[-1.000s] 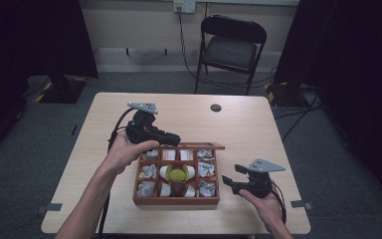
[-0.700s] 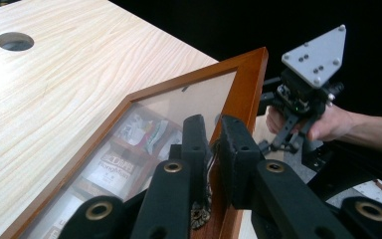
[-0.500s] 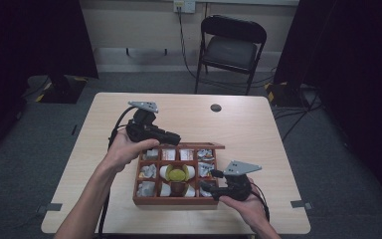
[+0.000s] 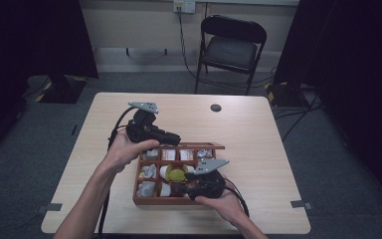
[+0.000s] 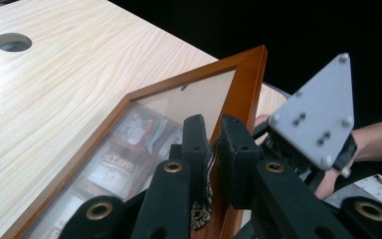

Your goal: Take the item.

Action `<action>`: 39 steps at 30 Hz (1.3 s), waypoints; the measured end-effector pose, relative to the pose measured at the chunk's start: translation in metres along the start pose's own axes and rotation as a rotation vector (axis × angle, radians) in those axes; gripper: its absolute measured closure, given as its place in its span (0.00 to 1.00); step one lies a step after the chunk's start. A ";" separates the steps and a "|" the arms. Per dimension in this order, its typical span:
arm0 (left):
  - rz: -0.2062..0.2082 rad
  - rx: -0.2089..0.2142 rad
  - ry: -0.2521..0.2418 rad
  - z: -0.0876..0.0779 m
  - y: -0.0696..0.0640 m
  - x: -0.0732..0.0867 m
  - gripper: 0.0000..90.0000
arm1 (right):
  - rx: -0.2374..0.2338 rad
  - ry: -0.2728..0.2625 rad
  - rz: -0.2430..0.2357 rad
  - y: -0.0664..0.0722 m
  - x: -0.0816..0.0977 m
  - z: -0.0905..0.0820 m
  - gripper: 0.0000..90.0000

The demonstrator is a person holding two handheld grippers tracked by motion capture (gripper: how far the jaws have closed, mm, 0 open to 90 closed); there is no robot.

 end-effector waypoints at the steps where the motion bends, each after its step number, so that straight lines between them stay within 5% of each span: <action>1: 0.000 0.000 -0.001 0.000 0.000 0.000 0.91 | -0.005 0.013 -0.011 0.002 0.001 0.003 0.54; 13: 0.003 -0.003 -0.001 0.000 0.000 0.000 0.91 | 0.006 0.143 -0.079 0.003 0.008 0.027 0.57; 39: 0.005 -0.006 -0.002 0.000 0.000 0.000 0.91 | 0.038 0.274 -0.149 0.000 0.017 0.044 0.52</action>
Point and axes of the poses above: each handheld gripper's, and its own axes: z roughly forward along the jaws, x roughly out of its underside, y roughly to its left, the point moved 8 cm from there along z, roughly forward along the jaws, and after that the axes turned 4 degrees about -y, right-handed, at the moved point
